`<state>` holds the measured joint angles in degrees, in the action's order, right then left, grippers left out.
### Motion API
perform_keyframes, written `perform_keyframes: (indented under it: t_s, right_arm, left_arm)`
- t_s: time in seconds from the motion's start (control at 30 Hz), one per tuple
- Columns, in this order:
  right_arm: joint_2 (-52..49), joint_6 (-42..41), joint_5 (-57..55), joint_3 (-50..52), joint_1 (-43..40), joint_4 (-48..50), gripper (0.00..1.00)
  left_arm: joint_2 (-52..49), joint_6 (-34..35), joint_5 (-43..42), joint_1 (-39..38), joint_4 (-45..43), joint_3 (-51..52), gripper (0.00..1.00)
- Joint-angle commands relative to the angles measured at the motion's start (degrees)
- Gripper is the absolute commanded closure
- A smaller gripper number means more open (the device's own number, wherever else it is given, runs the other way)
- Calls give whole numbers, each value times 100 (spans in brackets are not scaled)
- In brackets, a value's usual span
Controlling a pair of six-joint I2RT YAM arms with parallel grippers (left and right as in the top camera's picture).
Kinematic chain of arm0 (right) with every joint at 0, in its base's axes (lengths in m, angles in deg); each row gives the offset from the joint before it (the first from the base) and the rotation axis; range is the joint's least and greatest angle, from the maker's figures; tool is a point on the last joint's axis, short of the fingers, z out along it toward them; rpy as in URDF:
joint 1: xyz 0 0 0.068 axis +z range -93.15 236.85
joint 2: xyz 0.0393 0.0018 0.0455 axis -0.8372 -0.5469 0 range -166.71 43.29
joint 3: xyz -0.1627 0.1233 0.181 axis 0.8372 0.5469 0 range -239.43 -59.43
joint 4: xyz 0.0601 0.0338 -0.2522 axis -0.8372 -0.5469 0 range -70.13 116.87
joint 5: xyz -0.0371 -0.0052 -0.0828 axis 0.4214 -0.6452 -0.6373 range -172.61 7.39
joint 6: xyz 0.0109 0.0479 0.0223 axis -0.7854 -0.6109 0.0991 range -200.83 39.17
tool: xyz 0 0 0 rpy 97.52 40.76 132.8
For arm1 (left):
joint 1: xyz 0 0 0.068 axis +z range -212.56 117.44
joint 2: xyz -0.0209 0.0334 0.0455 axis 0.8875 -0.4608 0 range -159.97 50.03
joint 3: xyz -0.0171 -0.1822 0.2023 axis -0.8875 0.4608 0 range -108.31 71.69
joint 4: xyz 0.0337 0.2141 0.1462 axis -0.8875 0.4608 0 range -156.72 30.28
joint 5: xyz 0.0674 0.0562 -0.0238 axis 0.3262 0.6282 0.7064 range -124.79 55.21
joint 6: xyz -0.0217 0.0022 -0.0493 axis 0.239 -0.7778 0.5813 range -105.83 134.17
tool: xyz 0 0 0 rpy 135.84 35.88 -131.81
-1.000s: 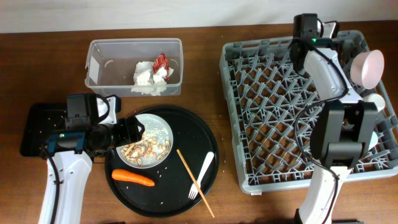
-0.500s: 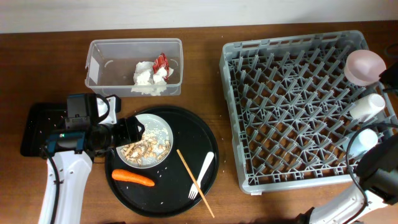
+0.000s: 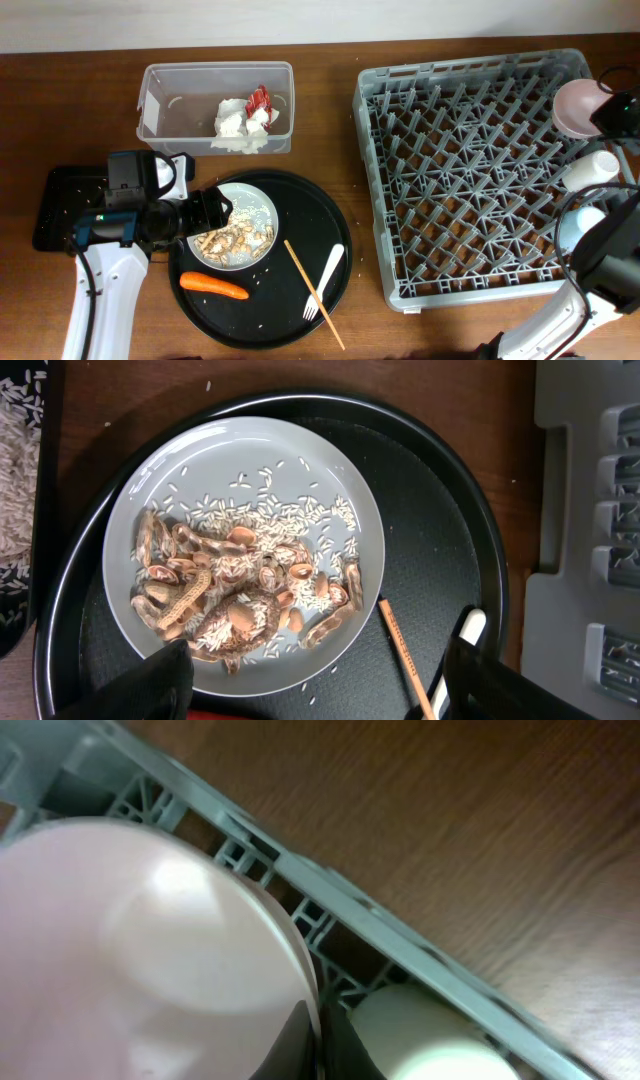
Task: Sort waste into correct bins and load items into the dishwasher rack
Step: 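Lower the pink bowl into the rack and release with the right gripper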
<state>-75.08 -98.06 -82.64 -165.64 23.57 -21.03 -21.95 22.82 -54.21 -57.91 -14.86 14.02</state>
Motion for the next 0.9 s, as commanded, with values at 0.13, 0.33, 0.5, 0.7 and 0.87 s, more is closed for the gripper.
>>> perform_keyframes:
  t_s: [0.13,0.33,0.5,0.7,0.87]
  right_arm:
    - [1071,1084,-6564,219,2776,278,96]
    - [479,1362,-7995,1547,3222,1073,96]
    - [439,1364,-6937,1731,3569,1005,95]
    - [439,1364,-6290,1751,3740,741,92]
    - [439,1362,-6179,1751,4124,562,85]
  left_arm:
    - [22,-35,35,28,22,-17,20]
    - [22,-35,35,28,52,-17,20]
    - [22,-35,35,31,52,-17,20]
    - [22,-37,37,31,50,-17,20]
    - [22,-35,37,31,50,-17,20]
